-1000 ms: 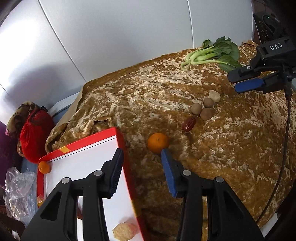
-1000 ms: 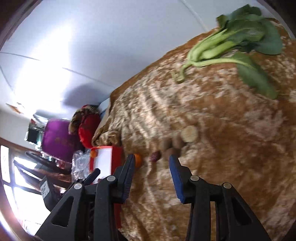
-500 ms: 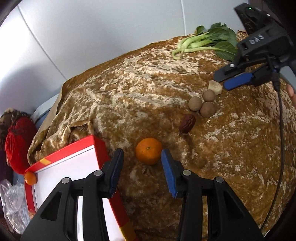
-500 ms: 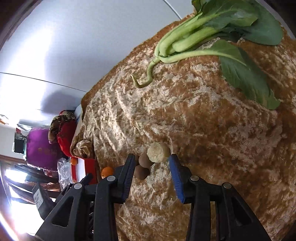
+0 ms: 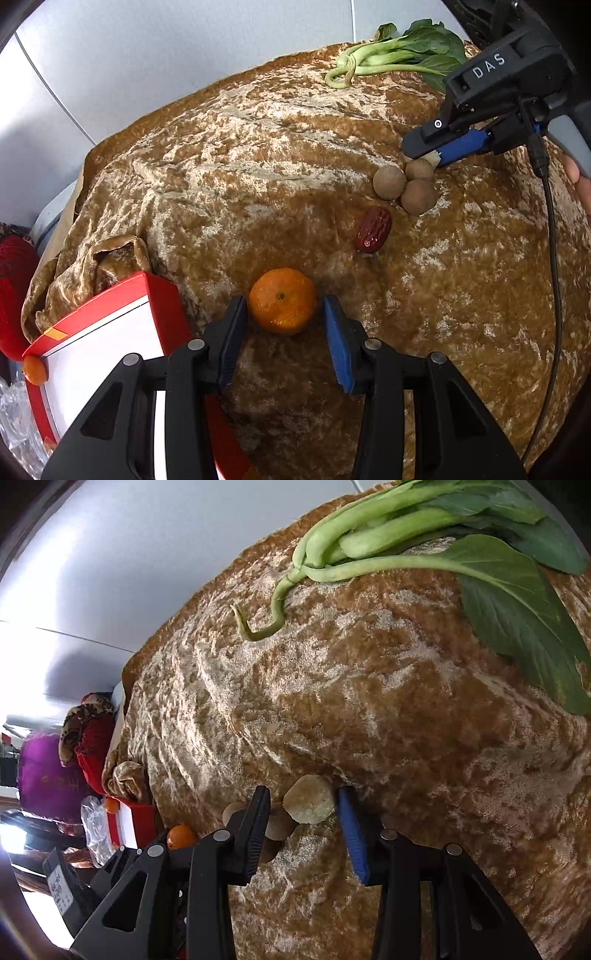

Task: Organize fruits
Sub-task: 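Grasp a mandarin with the left gripper while the right gripper grasps a yam piece, then carry the mandarin and yam piece into the tray and open both grippers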

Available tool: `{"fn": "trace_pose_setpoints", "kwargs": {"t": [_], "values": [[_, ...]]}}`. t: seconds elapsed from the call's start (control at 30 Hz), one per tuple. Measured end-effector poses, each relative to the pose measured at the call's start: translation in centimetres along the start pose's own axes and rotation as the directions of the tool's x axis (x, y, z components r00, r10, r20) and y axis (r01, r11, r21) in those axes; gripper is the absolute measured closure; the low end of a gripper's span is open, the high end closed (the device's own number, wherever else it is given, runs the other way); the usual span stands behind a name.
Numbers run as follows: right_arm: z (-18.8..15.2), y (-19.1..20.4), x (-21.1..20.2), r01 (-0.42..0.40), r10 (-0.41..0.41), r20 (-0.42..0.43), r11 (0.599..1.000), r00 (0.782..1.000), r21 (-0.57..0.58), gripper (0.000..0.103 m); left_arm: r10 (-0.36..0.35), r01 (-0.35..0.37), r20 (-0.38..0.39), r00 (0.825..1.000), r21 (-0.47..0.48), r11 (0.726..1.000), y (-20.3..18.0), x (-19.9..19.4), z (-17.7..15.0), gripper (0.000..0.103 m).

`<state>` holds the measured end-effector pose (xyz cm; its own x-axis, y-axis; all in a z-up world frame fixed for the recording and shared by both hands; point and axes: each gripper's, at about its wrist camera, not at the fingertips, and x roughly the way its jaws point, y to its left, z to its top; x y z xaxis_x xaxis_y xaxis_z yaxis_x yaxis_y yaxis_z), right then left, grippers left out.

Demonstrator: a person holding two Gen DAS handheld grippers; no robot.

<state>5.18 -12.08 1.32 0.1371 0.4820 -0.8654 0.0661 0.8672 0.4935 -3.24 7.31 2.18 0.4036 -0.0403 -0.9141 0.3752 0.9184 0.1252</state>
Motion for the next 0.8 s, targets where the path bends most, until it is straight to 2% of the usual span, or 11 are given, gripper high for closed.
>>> {"fn": "trace_pose_setpoints", "kwargs": {"t": [0.13,0.23,0.57,0.7,0.8], "values": [[-0.2,0.6,0.0,0.029,-0.029,0.002,0.999,1.0,-0.022,0.069,-0.014,0.014,-0.011,1.0,-0.013,1.0,-0.1,0.1,0.1,0.063],[-0.3,0.6,-0.1,0.022,-0.022,0.0,1.0,1.0,-0.022,0.072,-0.024,0.024,-0.018,1.0,-0.019,1.0,-0.1,0.4,0.2,0.069],[-0.5,-0.4,-2.1,-0.082,0.082,0.004,0.997,0.997,0.008,0.072,-0.059,0.059,0.016,0.998,-0.035,0.998,0.1,-0.8,-0.1,0.071],[-0.9,0.8,-3.4,-0.125,0.126,0.022,0.992,0.992,-0.022,0.072,-0.058,0.061,0.059,0.997,-0.055,0.997,0.5,-2.8,-0.5,0.071],[-1.5,2.7,-4.0,-0.189,0.19,0.016,0.979,0.982,-0.073,0.072,-0.042,0.049,0.109,0.993,-0.063,0.997,0.9,-5.1,-1.3,0.071]]}}
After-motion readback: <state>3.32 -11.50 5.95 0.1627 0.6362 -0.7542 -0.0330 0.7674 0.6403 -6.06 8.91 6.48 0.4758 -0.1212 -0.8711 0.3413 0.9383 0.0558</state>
